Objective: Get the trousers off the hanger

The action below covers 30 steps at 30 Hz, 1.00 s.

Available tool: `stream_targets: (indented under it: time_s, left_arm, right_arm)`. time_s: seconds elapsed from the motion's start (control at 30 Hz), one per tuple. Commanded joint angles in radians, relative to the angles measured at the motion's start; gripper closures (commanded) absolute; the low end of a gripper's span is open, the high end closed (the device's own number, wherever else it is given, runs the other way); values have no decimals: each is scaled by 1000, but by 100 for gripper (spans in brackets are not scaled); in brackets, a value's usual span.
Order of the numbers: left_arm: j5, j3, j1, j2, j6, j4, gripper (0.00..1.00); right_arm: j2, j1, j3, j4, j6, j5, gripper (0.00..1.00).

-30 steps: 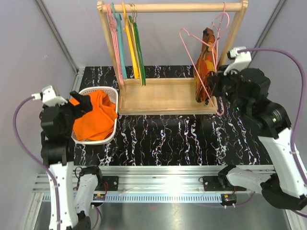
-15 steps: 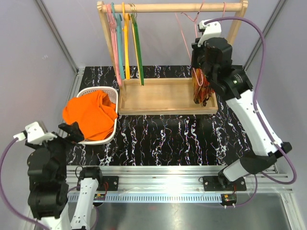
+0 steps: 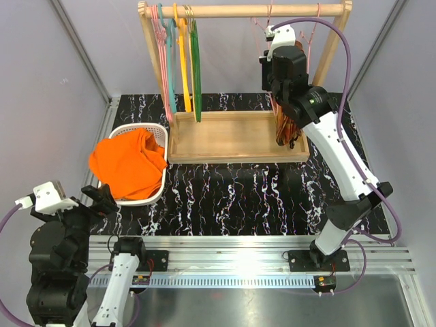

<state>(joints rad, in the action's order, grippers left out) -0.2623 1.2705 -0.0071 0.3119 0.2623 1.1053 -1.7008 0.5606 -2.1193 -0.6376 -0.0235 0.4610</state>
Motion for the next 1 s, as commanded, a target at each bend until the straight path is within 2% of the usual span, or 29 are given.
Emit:
stream_targets:
  time_s: [0.0,0.13,0.23,0.27,0.33,0.37,0.4,0.47,0.53,0.63,0.77,0.97]
  left_arm:
    - [-9,20,-24,12,-23,-7,1]
    - [-28,20,-45,19,-28,-9,1]
    - [-20,20,-51,24,-29,-10,1]
    - [-14,20,-51,27,-31,-9,1]
    - [-8,23,-53,24,-32,-9,1]
    - [-6,21,-53,18,-34,-10,1]
    - [-5,21,-53,15,-37,-13,1]
    - [-3,10,-56,12,-40,-19,1]
    - [15,-5,-57,3,-51,-41,1]
    - [78,-68,-60,-23,-83,-91,1]
    - [150,-154,-60,-54,-124,-131,1]
    - [144,-155,-60,-56,-121,-137,1]
  right_arm:
    - [16,-8,-14,13,17,10,83]
    - [70,-10,24,26,17,-13,63]
    - [85,-10,18,7,17,-25,57]
    - [99,-8,9,-5,46,-30,49]
    - [127,-8,8,-42,68,-62,40]
    - [176,-10,46,-42,91,-82,30]
    - [205,-10,73,-39,97,-102,15]
    - [300,-8,161,-39,102,-185,1]
    - [369,-8,229,-53,109,-258,1]
    - [563,-8,434,-77,128,-300,1]
    - [765,-10,599,-131,163,-257,0]
    - [1021,-8,740,-298,155,-176,1]
